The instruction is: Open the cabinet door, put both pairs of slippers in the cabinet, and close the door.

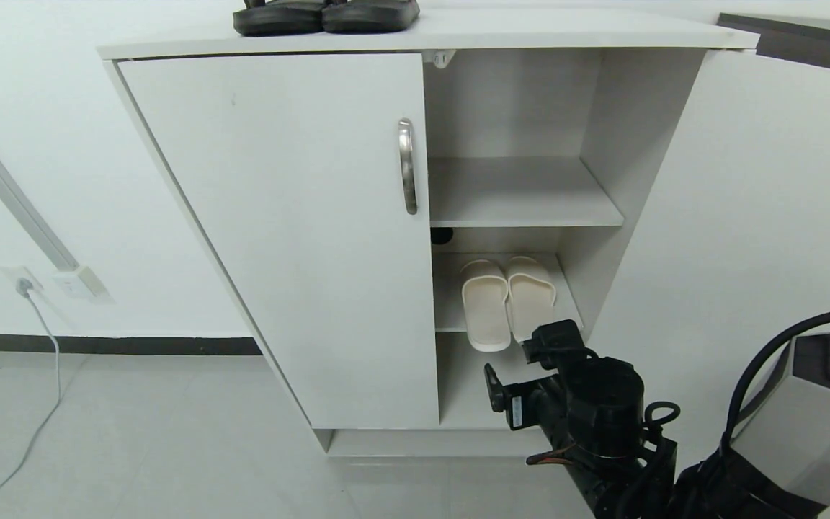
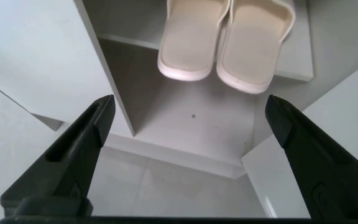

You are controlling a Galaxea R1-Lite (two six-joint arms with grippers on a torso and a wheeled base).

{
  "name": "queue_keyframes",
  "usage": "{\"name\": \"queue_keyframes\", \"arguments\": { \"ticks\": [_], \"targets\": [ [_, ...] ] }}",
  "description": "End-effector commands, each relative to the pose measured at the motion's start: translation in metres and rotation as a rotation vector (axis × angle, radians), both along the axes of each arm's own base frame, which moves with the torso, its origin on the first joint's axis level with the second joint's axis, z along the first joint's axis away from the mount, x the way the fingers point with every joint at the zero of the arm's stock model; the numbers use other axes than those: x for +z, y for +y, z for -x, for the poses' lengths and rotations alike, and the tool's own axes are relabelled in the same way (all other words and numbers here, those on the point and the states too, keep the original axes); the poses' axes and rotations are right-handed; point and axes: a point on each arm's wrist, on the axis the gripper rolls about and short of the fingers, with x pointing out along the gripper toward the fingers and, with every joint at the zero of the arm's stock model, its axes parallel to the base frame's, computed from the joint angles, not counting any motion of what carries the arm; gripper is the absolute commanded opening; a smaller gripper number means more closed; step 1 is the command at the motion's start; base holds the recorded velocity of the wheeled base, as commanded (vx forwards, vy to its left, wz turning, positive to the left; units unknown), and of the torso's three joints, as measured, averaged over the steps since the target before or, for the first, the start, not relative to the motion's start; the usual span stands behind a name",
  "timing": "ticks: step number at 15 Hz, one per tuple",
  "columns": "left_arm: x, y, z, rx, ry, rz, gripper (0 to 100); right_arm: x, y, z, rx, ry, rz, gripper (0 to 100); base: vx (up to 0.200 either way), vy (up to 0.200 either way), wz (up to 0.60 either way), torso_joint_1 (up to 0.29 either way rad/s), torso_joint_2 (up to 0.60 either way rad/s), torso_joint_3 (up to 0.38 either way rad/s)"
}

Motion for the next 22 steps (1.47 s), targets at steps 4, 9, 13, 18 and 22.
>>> {"name": "queue_keyframes", "arguments": {
  "ticks": [4, 9, 13, 18, 22],
  "targets": [
    [0.000, 0.000, 0.000, 0.003, 0.001, 0.001, 0, 0.000, 0.000, 0.000, 0.000, -0.002, 0.001, 100, 0.000, 0.000, 0.00, -0.001, 0.00, 0.204],
    [0.000, 0.000, 0.000, 0.003, 0.001, 0.001, 0, 0.007, -0.001, 0.001, 0.002, -0.025, 0.001, 100, 0.000, 0.000, 0.00, 0.000, 0.00, 0.046],
    [0.000, 0.000, 0.000, 0.003, 0.001, 0.003, 0, 0.005, -0.007, 0.006, 0.002, -0.030, -0.005, 100, 0.000, 0.000, 0.00, 0.000, 0.00, 0.000],
    [0.000, 0.000, 0.000, 0.006, 0.001, 0.006, 0, 0.001, -0.010, 0.007, 0.009, -0.017, 0.009, 100, 0.000, 0.200, 0.00, 0.005, 0.00, 0.005],
    [0.000, 0.000, 0.000, 0.006, 0.001, 0.006, 0, 0.001, -0.009, 0.007, 0.012, -0.019, 0.007, 100, 0.000, 0.200, 0.00, 0.005, 0.00, 0.002]
  ]
}}
